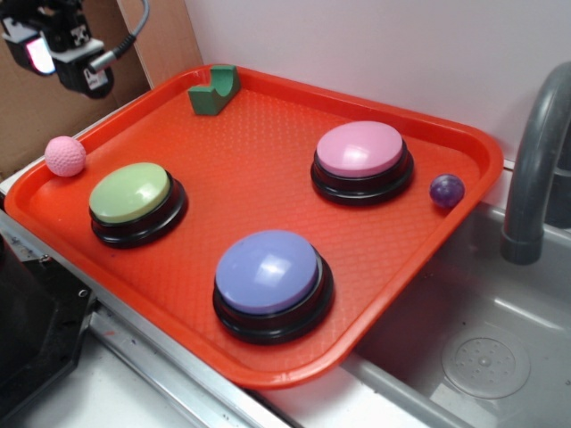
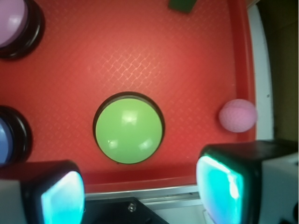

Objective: Push the green button.

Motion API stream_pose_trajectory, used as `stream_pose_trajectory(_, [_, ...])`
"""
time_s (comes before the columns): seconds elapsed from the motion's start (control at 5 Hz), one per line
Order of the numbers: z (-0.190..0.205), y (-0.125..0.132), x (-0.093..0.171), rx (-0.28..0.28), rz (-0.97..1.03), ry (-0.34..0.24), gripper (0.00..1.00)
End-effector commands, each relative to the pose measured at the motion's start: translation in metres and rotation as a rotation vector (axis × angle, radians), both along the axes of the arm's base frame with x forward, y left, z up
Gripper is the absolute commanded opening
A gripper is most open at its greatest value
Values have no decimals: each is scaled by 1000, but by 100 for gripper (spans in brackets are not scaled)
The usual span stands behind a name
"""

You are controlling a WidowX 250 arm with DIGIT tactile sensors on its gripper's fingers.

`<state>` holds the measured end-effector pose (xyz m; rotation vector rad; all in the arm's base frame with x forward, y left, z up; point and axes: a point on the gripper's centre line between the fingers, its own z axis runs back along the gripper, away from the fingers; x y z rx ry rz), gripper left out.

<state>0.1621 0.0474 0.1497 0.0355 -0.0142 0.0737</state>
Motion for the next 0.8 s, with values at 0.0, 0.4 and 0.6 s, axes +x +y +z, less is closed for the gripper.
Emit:
stream_pose_trajectory(0.0, [29,-1,11,11,-20,-55,100])
stream_pose_trajectory(0.4, [46,-2,7,10,-25,-89,100])
stream_pose_trajectory(0.6, [39,1,0,27,6,-62,100])
